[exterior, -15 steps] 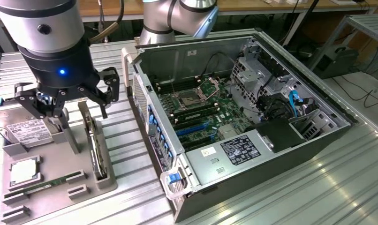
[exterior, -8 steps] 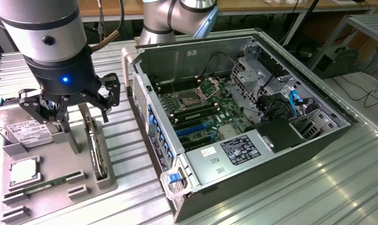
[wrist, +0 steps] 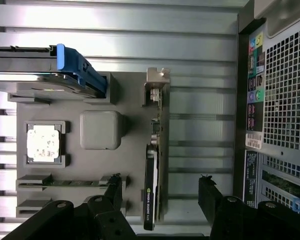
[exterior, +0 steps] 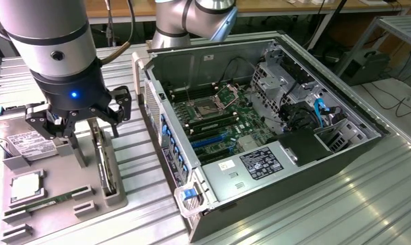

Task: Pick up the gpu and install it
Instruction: 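Pick up the gpu and move the gpu toward the slot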

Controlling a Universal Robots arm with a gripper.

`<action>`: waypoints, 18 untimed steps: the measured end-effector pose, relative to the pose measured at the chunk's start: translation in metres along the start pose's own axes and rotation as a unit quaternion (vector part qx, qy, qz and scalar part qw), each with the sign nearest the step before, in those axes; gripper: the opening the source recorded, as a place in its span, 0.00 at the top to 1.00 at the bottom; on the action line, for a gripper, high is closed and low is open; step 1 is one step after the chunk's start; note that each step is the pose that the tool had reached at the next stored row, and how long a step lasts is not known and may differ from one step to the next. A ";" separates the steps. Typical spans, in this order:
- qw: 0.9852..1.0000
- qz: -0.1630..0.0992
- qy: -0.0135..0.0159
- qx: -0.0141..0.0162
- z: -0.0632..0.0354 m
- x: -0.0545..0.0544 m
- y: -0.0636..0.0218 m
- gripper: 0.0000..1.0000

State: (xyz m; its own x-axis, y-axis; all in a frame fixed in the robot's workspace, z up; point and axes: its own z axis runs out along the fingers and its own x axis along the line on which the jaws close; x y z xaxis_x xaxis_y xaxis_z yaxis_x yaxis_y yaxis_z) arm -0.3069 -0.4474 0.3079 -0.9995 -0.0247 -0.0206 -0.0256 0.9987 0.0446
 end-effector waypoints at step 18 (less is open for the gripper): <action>1.000 0.000 -0.002 0.000 0.0267 0.001 -0.0012 0.28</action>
State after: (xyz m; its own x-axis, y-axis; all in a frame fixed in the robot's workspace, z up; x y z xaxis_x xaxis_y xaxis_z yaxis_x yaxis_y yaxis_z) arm -0.3078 -0.4474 0.2811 -0.9994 -0.0247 -0.0240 -0.0258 0.9987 0.0448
